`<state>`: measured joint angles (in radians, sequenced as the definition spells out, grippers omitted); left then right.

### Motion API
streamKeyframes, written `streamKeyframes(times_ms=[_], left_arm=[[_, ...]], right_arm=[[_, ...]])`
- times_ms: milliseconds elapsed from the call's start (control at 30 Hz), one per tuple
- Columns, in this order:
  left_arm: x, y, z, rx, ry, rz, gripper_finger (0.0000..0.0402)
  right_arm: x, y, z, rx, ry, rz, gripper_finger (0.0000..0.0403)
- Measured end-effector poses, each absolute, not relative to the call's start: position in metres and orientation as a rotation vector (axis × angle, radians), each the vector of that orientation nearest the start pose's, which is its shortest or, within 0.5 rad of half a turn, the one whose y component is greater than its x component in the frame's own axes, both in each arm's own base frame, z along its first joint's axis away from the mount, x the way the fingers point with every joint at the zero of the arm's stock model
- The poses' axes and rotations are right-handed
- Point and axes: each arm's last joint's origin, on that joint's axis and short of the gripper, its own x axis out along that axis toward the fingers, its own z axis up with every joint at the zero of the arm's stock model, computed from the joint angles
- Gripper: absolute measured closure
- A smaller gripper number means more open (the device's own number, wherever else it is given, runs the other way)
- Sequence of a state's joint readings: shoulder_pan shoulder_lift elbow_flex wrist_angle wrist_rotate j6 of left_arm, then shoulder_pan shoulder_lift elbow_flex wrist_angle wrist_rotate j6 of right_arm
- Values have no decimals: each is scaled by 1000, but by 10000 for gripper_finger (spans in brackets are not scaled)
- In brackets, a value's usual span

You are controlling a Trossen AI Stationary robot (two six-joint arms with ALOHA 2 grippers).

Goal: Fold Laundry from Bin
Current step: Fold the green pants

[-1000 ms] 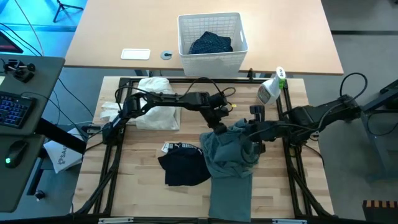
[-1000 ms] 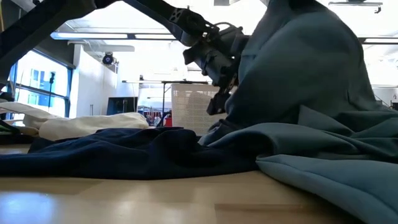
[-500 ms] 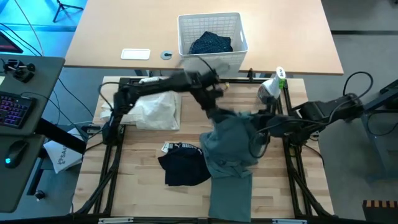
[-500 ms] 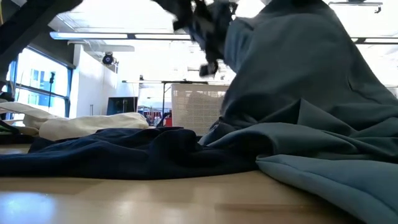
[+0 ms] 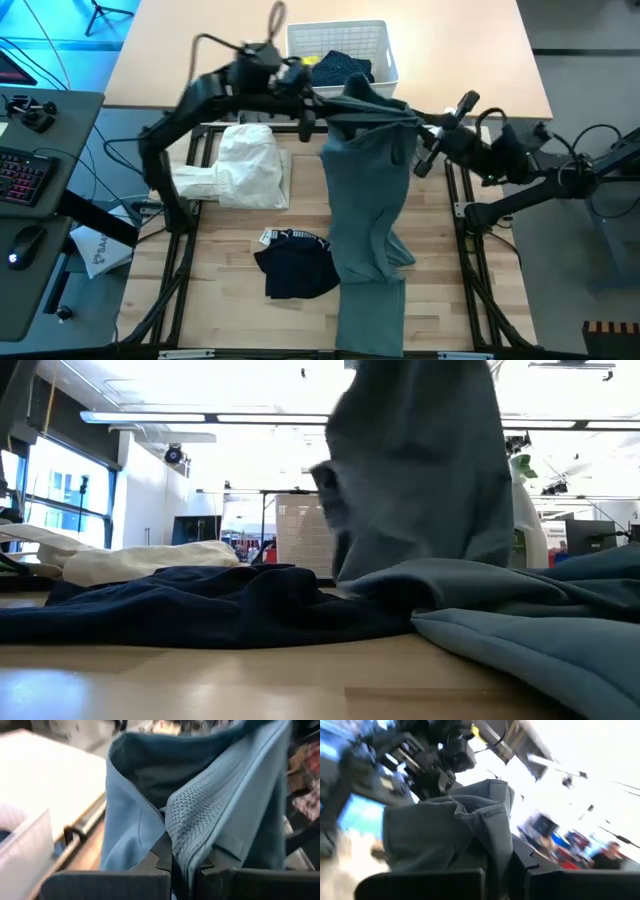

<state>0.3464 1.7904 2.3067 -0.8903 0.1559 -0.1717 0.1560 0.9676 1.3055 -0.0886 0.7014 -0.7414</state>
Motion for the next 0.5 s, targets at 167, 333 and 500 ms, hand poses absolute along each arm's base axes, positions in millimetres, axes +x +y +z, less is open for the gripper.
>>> streamKeyframes(times_ms=[167,333,500], left_arm=[[307,98,530,-225,229,215,401],[299,79,539,-248,209,105,401],[301,73,532,-316,283,-64,401]], right_arm=[[164,5,493,-503,-116,-465,387],[171,13,491,-298,-62,-175,386],[177,20,496,-129,-39,129,386]])
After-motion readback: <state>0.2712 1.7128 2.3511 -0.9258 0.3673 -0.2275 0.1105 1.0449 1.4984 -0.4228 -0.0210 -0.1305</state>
